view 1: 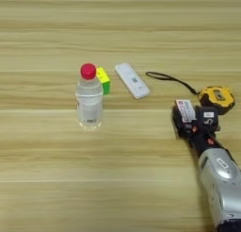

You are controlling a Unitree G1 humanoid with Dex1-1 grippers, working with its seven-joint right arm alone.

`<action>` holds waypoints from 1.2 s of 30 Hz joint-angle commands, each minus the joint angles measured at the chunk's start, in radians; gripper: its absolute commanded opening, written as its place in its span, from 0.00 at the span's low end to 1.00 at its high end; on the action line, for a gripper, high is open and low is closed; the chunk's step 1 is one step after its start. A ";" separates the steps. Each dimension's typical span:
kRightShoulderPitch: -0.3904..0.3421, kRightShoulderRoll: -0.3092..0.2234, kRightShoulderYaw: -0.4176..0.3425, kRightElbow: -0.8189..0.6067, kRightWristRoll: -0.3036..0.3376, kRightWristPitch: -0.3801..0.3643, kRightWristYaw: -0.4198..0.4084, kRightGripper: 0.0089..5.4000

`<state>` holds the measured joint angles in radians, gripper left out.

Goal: Move the objects on the table

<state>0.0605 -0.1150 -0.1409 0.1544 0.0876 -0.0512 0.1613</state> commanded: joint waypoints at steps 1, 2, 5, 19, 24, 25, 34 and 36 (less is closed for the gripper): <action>-0.014 -0.014 0.005 -0.073 -0.007 -0.003 -0.008 0.73; -0.010 -0.014 0.007 -0.087 -0.009 -0.002 -0.009 0.75; 0.002 -0.013 0.015 -0.141 -0.015 0.000 -0.012 0.81; 0.108 0.026 0.123 -0.404 -0.035 0.059 -0.002 0.99; 0.167 0.045 0.199 -0.455 -0.045 0.061 0.008 0.99; 0.182 0.049 0.220 -0.461 -0.048 0.060 0.013 0.99; 0.235 0.010 0.324 -0.506 -0.114 -0.012 0.058 0.99; 0.231 -0.001 0.334 -0.507 -0.118 -0.022 0.071 0.99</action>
<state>0.3233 -0.1037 0.1824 -0.3042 -0.0225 -0.0319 0.2201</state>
